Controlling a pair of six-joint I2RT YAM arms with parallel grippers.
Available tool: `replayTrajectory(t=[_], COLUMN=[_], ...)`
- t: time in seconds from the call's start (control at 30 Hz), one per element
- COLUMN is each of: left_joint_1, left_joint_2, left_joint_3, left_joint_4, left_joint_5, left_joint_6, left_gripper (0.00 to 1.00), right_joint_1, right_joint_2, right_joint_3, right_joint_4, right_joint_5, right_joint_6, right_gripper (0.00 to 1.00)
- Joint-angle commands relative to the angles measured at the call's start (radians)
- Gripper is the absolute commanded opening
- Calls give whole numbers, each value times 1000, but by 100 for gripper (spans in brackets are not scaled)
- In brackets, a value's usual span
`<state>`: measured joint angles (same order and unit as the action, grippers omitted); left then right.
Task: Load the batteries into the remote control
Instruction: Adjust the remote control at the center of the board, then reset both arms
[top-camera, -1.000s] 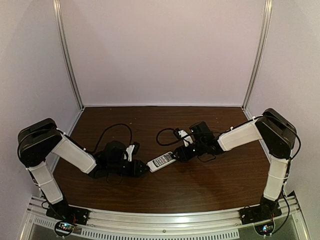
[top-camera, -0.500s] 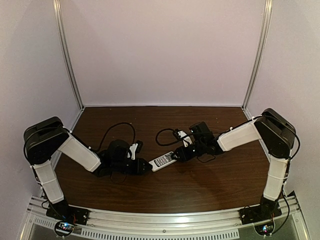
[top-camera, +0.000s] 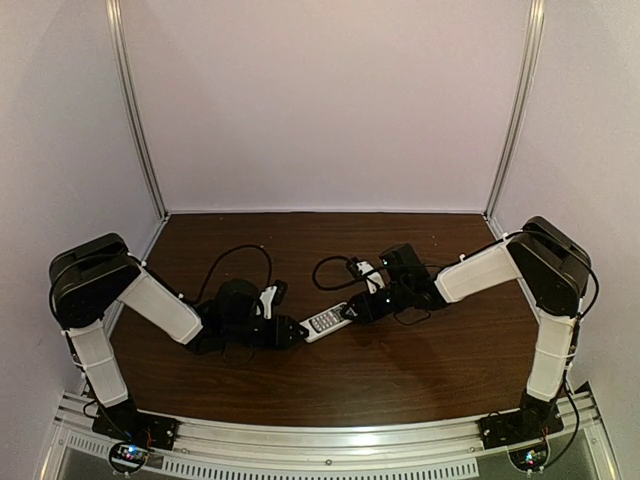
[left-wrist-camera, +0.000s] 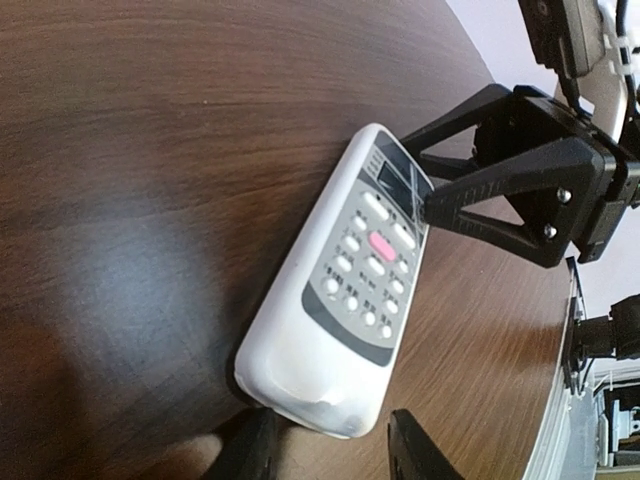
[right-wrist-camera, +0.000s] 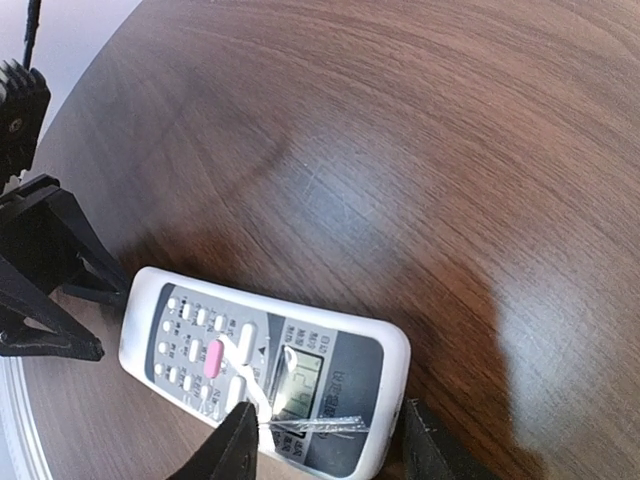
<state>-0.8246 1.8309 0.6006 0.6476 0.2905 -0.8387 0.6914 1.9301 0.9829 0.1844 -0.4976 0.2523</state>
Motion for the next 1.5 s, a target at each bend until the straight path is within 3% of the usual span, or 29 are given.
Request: replayTrajectory(t=[0.0, 0.17, 0.37, 0.43, 0.47, 0.83, 0.97, 1.17, 1.47], left_joint_1=[23, 36, 41, 51, 58, 214, 306, 326, 326], left_joint_2=[-13, -70, -183, -240, -270, -557, -632, -623, -601], left_joint_3=[-24, -25, -16, -5, 5, 161, 141, 88, -73], left_joint_4=[-14, -75, -184, -251, -292, -672, -688, -713, -572], left_joint_5=[-30, -48, -95, -127, -140, -202, -176, -203, -191], left_joint_6=[-13, 29, 113, 150, 169, 328, 331, 326, 252], left_gripper=[44, 55, 71, 93, 97, 98, 97, 98, 97], right_joint_1=[-6, -43, -65, -75, -81, -142, -155, -170, -171], right_joint_2=[-27, -80, -158, -201, -229, -651, -807, -977, -1015], right_joint_3=[-7, -5, 30, 26, 19, -155, -268, -475, -660], right_joint_4=[-26, -41, -102, -122, -128, -170, -156, -118, 8], right_joint_5=[6, 17, 28, 33, 35, 146, 205, 262, 283], right_joint_6=[8, 9, -16, -21, -25, -22, -2, 46, 118], right_gripper=[56, 72, 83, 91, 98, 100, 100, 100, 100])
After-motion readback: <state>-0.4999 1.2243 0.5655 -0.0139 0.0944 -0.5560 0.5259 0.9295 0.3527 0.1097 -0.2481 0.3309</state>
